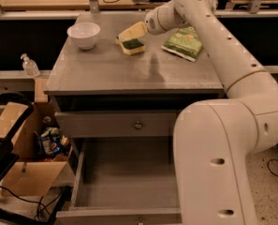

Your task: Place sponge into middle drawer

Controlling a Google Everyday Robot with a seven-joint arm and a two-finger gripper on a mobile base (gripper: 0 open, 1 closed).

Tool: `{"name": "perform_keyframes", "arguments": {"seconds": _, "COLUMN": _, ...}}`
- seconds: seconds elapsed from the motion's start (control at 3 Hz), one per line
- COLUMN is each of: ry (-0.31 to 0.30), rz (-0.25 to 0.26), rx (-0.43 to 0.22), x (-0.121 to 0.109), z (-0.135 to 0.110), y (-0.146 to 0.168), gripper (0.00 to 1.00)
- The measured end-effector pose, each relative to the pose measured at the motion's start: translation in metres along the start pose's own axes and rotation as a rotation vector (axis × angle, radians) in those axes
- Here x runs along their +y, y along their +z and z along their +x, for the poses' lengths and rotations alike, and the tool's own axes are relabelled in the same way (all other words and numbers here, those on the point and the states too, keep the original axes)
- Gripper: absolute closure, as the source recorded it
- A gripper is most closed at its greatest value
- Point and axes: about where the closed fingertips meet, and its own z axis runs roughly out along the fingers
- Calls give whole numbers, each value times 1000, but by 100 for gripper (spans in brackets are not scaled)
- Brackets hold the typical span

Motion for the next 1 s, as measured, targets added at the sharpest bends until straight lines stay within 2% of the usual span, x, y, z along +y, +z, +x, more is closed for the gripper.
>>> {"name": "perform_keyframes", "arguments": {"seconds": 0.33, "ry": 9, "rz": 38, "rx": 66, "x": -4, "z": 6, "y": 16, "gripper": 0}}
{"name": "perform_keyframes", "arguments": {"seconds": 0.67, "ry": 11, "rz": 116, "rx": 149, "x": -20, "z": 21, "y": 22, "gripper": 0}}
{"name": "perform_keyframes", "arguments": {"seconds": 1.0, "ry": 61, "rz": 117, "rx": 208, "x": -25, "z": 45, "y": 30, "gripper": 4}}
